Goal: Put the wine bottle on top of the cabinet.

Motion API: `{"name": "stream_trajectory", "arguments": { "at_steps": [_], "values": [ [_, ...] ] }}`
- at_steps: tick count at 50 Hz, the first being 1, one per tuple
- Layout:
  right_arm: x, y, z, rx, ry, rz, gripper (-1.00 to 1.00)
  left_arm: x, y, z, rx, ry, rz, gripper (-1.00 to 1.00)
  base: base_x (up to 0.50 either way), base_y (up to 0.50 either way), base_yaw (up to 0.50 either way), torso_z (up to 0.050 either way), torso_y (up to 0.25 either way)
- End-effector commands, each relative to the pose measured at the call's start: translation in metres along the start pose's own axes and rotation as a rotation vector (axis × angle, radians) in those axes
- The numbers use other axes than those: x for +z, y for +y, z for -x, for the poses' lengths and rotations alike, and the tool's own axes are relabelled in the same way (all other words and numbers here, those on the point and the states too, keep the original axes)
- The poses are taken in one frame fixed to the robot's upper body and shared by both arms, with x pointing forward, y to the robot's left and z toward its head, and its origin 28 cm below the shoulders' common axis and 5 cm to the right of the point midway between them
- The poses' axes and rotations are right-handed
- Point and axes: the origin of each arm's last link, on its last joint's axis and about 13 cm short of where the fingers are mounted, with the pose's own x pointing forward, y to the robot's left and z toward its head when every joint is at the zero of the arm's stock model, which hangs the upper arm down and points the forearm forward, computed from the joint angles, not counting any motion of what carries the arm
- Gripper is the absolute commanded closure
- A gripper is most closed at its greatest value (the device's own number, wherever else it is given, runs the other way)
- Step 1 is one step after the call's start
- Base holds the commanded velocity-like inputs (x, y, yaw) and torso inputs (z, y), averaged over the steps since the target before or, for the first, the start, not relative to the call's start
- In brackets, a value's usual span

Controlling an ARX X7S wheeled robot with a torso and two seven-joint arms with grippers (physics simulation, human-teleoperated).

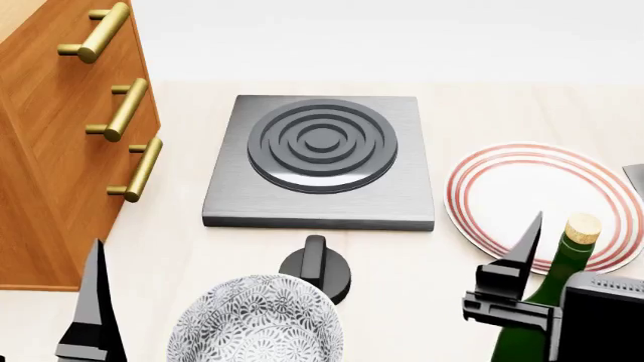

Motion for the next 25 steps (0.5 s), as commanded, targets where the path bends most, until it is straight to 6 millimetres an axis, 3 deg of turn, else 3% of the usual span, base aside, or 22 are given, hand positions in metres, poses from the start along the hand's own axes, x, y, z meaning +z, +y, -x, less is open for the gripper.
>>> {"name": "stream_trajectory", "arguments": {
  "at_steps": [1,25],
  "values": [
    [-0.0031,0.0049,-0.0050,0.005,0.007,-0.019,-1.00,-0.0001,-0.0003,-0.0001,-0.001,0.001,0.000,-1.00,0.00,0.00,0.00,0.000,0.000],
    [-0.0131,0.0090,-0.0117,0.005,0.030,-0.029,-1.00,-0.0005,0.0000,0.0001,0.000,0.001,-0.001,-1.00,0.00,0.00,0.00,0.000,0.000]
  ]
}}
